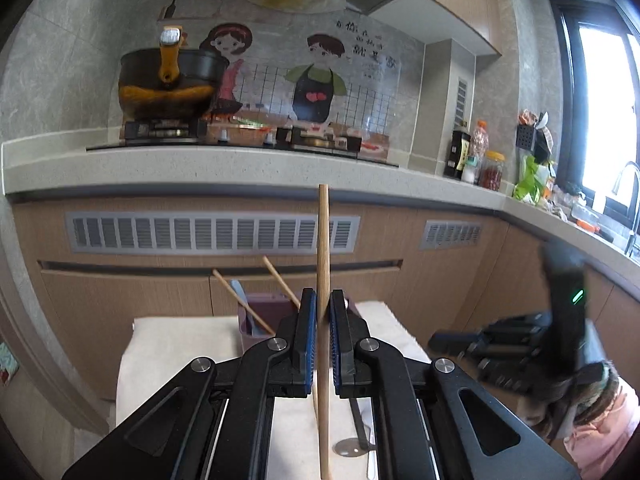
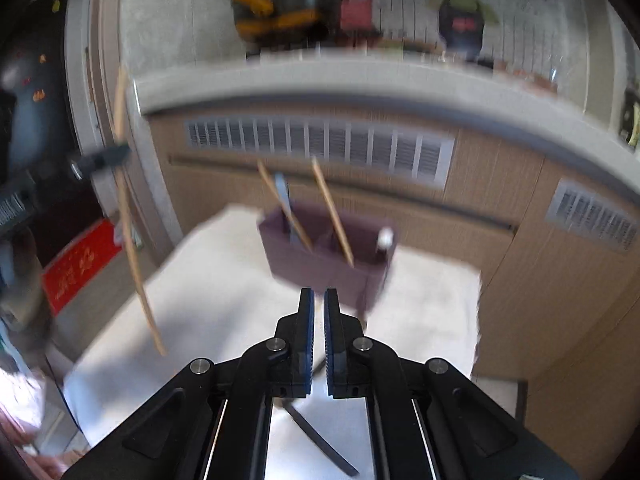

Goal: Organize utensils
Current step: 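Lift the chopstick and metal spoon and carry both over the maroon caddy, then lower the chopstick and spoon into the caddy and open both tools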

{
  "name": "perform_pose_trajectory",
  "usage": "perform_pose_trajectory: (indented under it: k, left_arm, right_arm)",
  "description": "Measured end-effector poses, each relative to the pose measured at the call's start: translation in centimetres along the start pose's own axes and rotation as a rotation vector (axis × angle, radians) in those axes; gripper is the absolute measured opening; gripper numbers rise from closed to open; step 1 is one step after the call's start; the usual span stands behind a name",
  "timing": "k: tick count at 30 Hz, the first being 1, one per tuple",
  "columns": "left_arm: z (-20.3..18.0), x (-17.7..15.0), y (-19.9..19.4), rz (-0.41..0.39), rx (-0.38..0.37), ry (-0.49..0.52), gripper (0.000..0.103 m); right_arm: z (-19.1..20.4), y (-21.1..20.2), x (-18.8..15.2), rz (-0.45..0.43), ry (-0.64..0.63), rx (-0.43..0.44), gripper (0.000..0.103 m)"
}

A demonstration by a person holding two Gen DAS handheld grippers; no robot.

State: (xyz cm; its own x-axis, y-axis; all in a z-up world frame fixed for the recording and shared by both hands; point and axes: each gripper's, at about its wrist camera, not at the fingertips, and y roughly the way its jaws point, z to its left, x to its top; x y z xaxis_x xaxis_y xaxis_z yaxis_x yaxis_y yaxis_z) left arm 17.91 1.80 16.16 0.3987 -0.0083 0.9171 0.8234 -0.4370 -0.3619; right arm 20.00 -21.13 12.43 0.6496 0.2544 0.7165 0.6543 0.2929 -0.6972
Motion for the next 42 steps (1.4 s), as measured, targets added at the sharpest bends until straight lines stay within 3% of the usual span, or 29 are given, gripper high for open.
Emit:
perform_pose_trajectory:
  k: [2,7,12,16,20,23,24,29,34,38,42]
  left_arm:
    - [0.1,-1.0,0.7,0.032,-0.004,-0.004,0.006]
    - [1.0,-3.7,2.3,0.1,-0.009,-0.039,0.007]
    - [2.1,-5.8,3.4,0.153,-0.005,-0.077,0.007]
    - [2.5,-6.6,3.7,0.171,-0.007,-0.088,0.007]
    - [2.6,-7.1,3.9,0.183,-0.011,-0.096,0.007]
    - [2.6,-7.3,3.9,0.187,-0.014,-0.099,0.007]
    - [2.6,-7.3,3.8,0.189,-0.015,-0.098,0.007]
    - [2.5,-7.5,3.9,0.196,-0.02,-0.098,0.007]
    - [2.3,-7.3,4.0,0.198,-0.019,-0.098,0.007]
    - [2.0,-4.3,3.7,0.146,-0.018,-0.074,0.007]
    - [1.0,0.8,3.6,0.055,0.001,-0.003,0.007]
  right_arm:
    - [0.0,2.9,-2.3,0.105,-0.025,0.064,0.009]
    - [0.9,8.9,-7.1,0.301,-0.075,0.134,0.029]
    - [2.8,11.9,-8.3,0.35,-0.174,0.153,0.032]
    - [4.3,12.6,-7.9,0.32,-0.249,0.167,0.057]
    - [5.0,14.3,-7.7,0.358,-0.292,0.142,0.054]
    - [4.8,15.1,-7.8,0.377,-0.315,0.12,0.041]
    - [4.9,14.9,-7.8,0.367,-0.327,0.103,0.032]
    - [4.7,13.7,-7.9,0.343,-0.274,0.047,0.031]
    - [2.3,9.2,-5.7,0.217,-0.103,0.033,0.031]
    - [0.0,3.6,-0.4,0.038,-0.007,0.035,0.031]
    - [-1.6,-1.6,6.4,-0.157,0.06,0.046,0.031]
